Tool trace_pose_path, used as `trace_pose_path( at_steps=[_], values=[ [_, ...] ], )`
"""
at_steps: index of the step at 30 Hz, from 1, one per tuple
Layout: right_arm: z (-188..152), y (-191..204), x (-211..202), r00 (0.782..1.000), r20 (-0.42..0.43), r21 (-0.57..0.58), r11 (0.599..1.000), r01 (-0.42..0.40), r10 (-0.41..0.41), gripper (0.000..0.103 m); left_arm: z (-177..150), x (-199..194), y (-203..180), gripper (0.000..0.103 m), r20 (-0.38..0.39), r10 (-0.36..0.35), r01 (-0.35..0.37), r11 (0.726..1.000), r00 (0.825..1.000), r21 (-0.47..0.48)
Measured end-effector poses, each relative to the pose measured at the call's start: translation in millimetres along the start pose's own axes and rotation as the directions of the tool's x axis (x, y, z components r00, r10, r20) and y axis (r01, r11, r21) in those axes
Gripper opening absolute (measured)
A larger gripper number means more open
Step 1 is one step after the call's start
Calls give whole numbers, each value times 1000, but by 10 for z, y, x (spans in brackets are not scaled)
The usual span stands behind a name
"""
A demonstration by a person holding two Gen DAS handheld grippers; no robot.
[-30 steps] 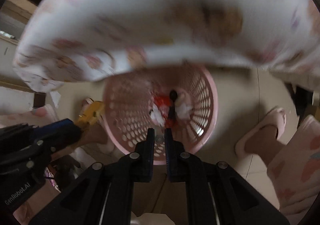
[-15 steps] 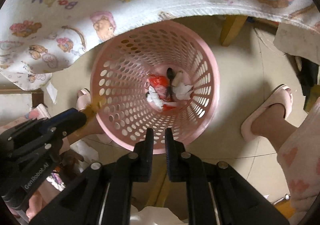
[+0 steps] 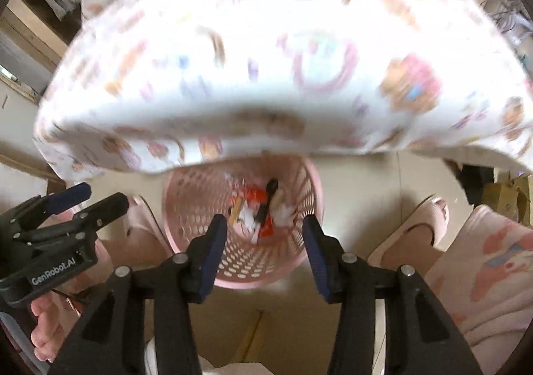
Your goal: Collect trash
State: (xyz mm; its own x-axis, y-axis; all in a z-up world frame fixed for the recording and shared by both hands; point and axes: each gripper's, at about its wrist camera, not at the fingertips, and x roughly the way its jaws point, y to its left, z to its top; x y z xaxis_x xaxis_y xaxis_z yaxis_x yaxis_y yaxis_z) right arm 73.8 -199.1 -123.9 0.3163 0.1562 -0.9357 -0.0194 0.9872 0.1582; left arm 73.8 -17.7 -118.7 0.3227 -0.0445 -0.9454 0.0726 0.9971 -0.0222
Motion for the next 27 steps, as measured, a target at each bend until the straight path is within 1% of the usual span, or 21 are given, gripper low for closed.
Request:
trace_pose_path(
  at_steps=[2,4,6,7,8,10,11,12,14,15,17,18,20,21,22,25,27],
  values=[
    [10,22,-203,998,68,-25,1000,1,0,53,8,-235,3,74,75,0,-1,1000,997,13],
    [4,55,-433,989,149,-48,999,12,-5,55,19,-429,6,77,137,-5,2,1000,991,23],
    [-28,58,-599,978,206,-63,998,13,0,56,29,-586,8,82,192,-11,5,1000,981,30],
    [-30,45,-637,975,223,-65,998,13,2,59,32,-645,8,85,215,-6,-1,999,977,32],
    [-28,39,-698,968,249,-67,998,13,4,64,34,-706,7,86,240,3,-12,999,971,35],
    [-22,18,-781,956,292,-74,997,25,-2,67,44,-811,-22,86,279,4,-17,999,960,45],
    [-16,20,-839,948,317,-79,996,42,-15,67,50,-866,-17,86,303,-12,-2,999,953,47],
    [-11,23,-874,941,339,-83,995,57,-26,68,50,-926,-6,87,334,-40,28,999,942,41],
    [-33,14,-933,930,365,-79,995,65,-32,79,51,-1044,15,91,384,-112,103,994,917,44],
    [-33,0,-964,923,384,-67,996,67,-36,81,53,-1104,29,92,410,-121,114,993,904,42],
    [-37,-3,-1009,911,410,-51,996,77,-50,83,45,-1195,61,100,466,-89,89,996,880,23],
    [-38,-2,-1033,905,423,-55,995,85,-54,83,42,-1217,65,102,481,-82,83,996,873,20],
    [-41,-6,-1060,897,439,-65,993,95,-57,90,44,-1252,82,102,501,-72,74,997,862,15],
    [-48,-3,-1084,889,454,-66,993,102,-61,91,41,-1258,90,102,509,-68,70,997,858,16],
    [-53,-3,-1099,884,463,-65,992,106,-64,94,44,-1255,88,102,514,-59,59,998,856,17],
    [-69,10,-1143,867,494,-62,992,112,-67,103,36,-1236,87,102,515,-31,30,999,856,10],
    [-83,6,-1184,852,519,-54,992,114,-70,103,-4,-1247,73,102,517,-21,16,1000,855,13]
  ],
)
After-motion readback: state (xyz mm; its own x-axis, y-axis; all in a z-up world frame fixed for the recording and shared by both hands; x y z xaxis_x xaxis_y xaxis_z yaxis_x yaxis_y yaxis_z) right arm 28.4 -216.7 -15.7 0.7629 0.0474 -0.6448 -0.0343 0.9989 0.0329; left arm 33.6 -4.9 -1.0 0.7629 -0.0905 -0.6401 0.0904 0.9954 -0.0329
